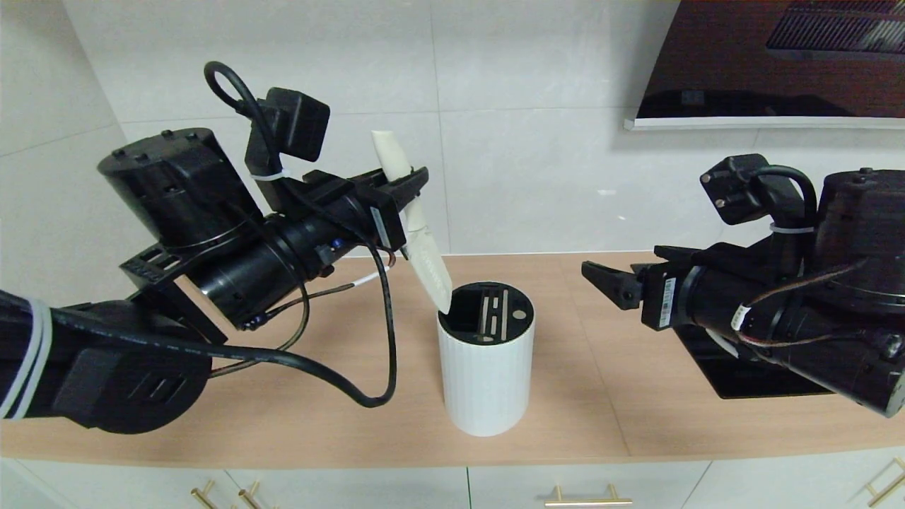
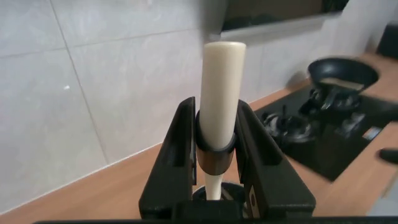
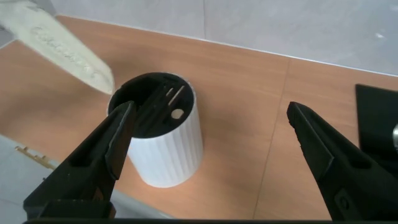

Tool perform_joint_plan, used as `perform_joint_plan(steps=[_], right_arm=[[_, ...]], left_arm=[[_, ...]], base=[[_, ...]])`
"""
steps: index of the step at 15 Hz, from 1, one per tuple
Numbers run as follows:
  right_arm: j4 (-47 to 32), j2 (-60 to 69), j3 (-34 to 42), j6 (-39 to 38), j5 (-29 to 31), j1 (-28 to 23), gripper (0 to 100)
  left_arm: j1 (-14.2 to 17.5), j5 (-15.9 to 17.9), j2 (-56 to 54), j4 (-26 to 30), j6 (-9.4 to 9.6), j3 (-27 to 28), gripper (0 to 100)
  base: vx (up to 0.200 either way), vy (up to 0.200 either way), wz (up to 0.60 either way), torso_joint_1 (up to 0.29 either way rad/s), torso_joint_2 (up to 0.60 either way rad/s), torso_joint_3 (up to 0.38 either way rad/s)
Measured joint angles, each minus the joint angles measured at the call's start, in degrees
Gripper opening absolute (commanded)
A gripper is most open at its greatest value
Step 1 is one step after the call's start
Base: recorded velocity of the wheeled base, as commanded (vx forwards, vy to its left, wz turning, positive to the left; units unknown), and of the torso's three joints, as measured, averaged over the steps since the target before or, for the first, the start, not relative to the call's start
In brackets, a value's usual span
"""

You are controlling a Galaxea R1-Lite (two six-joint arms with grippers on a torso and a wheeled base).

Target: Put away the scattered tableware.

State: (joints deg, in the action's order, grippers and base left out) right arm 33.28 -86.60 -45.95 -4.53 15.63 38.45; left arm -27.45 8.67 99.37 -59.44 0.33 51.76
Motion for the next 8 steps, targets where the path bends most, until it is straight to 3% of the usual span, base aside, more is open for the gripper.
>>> perform_joint_plan(steps=[8], right_arm=[[0.11, -0.68, -0.41, -0.02, 0.02, -0.78, 100]], left_arm=[[-1.56, -0.13, 4.08, -1.46, 0.65, -1.11, 0]], base=[[0.0, 0.0, 0.0, 0.0, 0.0, 0.0]])
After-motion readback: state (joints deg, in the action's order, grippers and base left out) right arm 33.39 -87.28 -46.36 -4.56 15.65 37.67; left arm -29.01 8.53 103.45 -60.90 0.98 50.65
